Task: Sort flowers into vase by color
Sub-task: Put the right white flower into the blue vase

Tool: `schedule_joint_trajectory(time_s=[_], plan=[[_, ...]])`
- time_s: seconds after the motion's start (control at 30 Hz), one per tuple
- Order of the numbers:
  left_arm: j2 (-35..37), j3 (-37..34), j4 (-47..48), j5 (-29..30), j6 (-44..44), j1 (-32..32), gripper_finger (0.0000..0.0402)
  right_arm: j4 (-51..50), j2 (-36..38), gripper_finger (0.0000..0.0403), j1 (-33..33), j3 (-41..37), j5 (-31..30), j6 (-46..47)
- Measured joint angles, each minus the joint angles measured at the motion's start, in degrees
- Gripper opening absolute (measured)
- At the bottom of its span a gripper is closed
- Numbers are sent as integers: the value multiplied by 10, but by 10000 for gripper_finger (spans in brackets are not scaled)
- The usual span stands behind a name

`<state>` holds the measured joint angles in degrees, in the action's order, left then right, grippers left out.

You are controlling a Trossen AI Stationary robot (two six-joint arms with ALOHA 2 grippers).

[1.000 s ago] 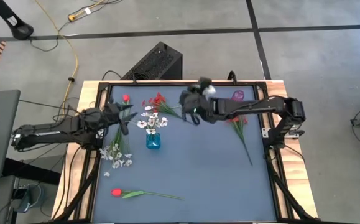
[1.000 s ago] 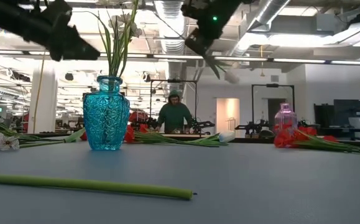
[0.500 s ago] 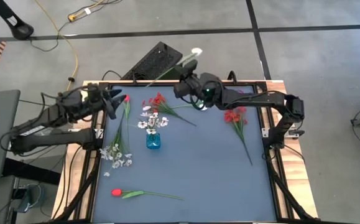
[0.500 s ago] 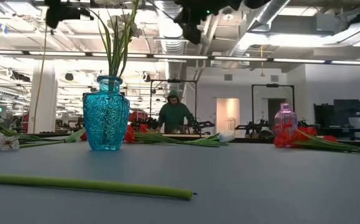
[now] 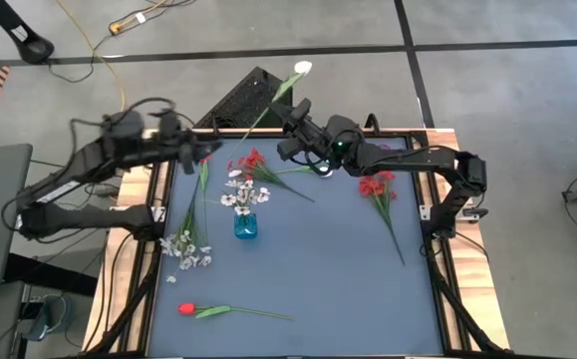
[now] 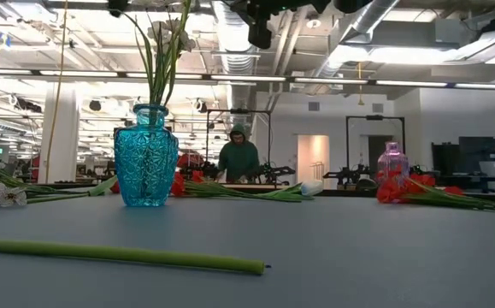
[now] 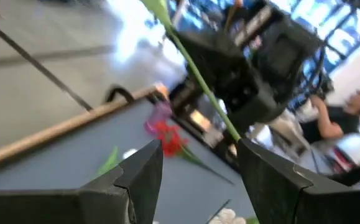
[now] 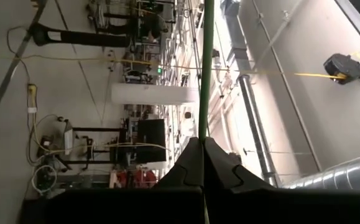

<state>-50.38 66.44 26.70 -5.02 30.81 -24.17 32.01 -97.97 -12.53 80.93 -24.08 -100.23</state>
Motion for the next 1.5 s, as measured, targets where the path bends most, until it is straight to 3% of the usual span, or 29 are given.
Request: schedule_joint_trajectory(time_s=[0.13, 0.33, 0.67, 1.0, 1.5], plan=[[-57, 9, -34, -16, 3, -4, 196, 2, 0, 18, 2, 0, 0, -21], [-111, 38, -59, -95, 6, -13, 196, -2, 0, 18, 5, 0, 0, -22], [-126, 44, -69, -78, -14, -28, 196, -82, 0, 18, 7, 0, 1, -60], [-126, 44, -58, -106, -4, -34, 196, -41, 0, 18, 37, 0, 8, -82], [-137, 43, -73, -118, 9, 23, 196, -41, 0, 18, 57, 0, 15, -92]])
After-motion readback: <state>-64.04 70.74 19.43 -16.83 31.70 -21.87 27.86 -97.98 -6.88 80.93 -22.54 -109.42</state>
